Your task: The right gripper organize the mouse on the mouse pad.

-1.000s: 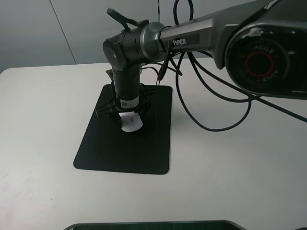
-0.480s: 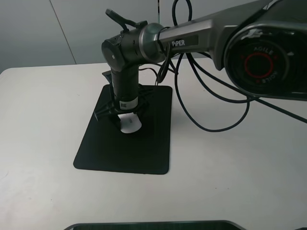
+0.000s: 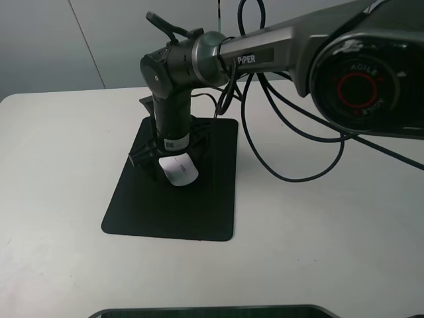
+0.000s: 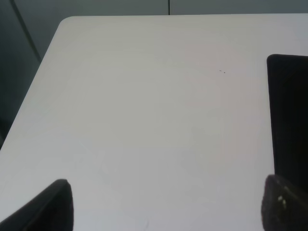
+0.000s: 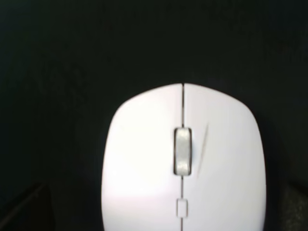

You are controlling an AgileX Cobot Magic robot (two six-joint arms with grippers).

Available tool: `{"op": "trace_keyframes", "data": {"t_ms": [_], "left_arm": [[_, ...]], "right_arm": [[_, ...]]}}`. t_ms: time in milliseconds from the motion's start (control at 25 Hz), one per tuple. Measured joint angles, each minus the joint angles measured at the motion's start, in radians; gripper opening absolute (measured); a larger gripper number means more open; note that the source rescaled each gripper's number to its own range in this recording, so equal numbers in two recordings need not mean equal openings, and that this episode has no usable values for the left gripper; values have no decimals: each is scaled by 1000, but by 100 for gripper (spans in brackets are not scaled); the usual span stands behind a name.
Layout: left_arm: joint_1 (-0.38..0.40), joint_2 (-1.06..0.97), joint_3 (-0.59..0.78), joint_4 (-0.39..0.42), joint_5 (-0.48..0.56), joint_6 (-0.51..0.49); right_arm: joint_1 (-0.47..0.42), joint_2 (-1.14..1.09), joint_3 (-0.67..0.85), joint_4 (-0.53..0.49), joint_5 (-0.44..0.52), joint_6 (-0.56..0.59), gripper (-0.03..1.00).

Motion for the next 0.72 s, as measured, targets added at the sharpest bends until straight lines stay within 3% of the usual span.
{"op": "trace_keyframes", "data": {"t_ms": [400,720], "left_arm": [[0,0,0,0,0,0],[0,0,0,0,0,0]], "right_arm": [[0,-12,0,-10,16,-3,99],[0,-167,-2,-81,62,-58,99]]}}
